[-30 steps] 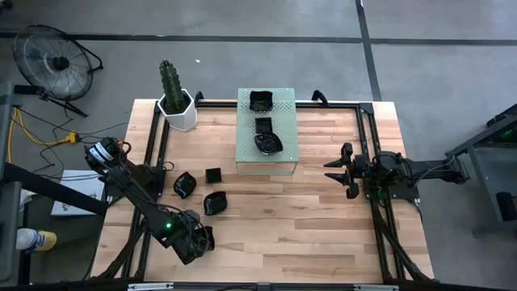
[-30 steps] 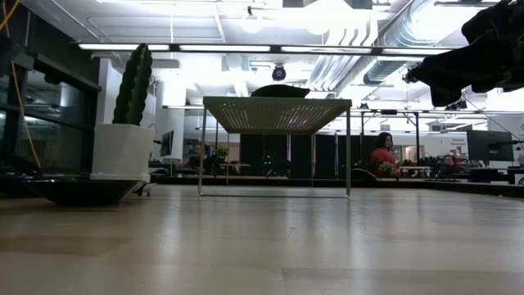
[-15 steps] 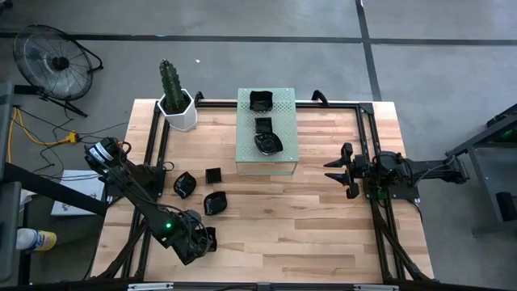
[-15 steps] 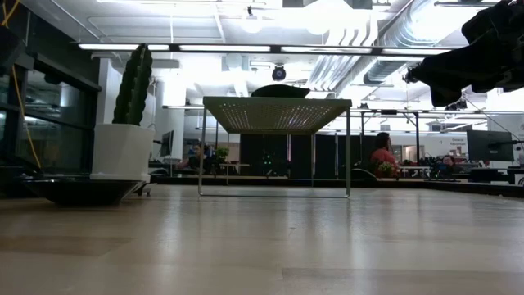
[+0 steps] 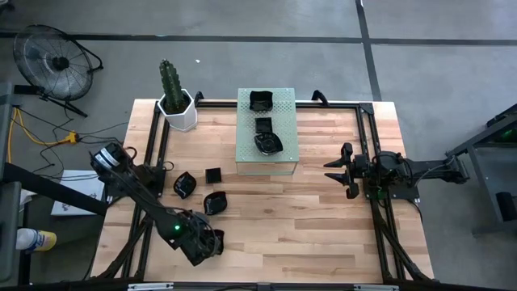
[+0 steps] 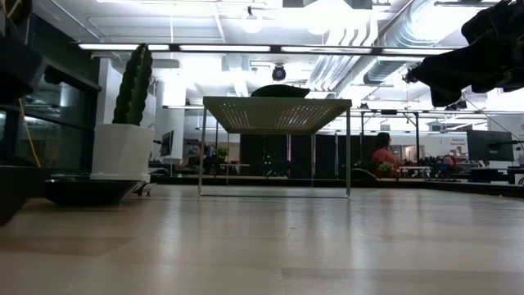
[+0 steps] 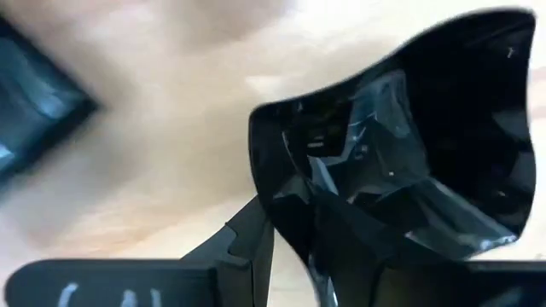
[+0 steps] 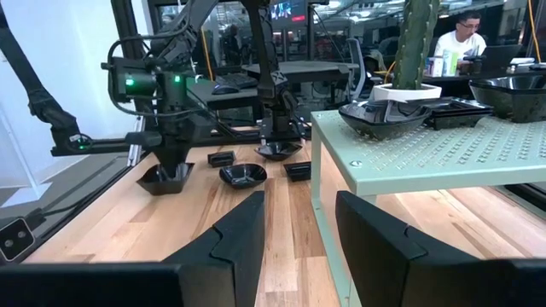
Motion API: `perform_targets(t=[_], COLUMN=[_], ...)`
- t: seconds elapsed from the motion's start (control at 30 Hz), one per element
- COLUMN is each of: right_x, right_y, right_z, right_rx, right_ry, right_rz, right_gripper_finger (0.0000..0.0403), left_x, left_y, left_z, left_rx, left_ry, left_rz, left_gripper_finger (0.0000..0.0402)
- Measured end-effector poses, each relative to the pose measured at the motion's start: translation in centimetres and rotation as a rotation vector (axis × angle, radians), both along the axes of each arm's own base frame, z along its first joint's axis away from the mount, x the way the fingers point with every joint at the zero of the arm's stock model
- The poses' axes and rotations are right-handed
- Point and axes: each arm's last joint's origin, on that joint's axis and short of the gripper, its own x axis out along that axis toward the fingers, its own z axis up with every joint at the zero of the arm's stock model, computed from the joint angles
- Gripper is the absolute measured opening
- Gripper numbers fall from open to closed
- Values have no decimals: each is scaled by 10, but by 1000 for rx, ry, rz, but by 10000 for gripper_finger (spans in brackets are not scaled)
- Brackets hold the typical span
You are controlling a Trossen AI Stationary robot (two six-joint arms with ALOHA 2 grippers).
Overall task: Pick & Place Mini shaped plates
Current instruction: Stack the black distorted square plate on top of the black distorted square plate on the shelf
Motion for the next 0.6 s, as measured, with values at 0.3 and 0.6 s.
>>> perform_targets(t=[0.3, 0.6], right_x=[1, 1], right_y=[0, 0], right_z=[-1, -1], right_rx=[0, -1], right_ry=[9, 17], right_rz=[0, 0], right_gripper_finger=[140, 140], left_x=[2, 2], left_y=[0, 1], left_z=[0, 2], left_rx=[7, 4], left_ry=[-16, -22], left_rz=[-14, -22], left_gripper_finger=[90, 82])
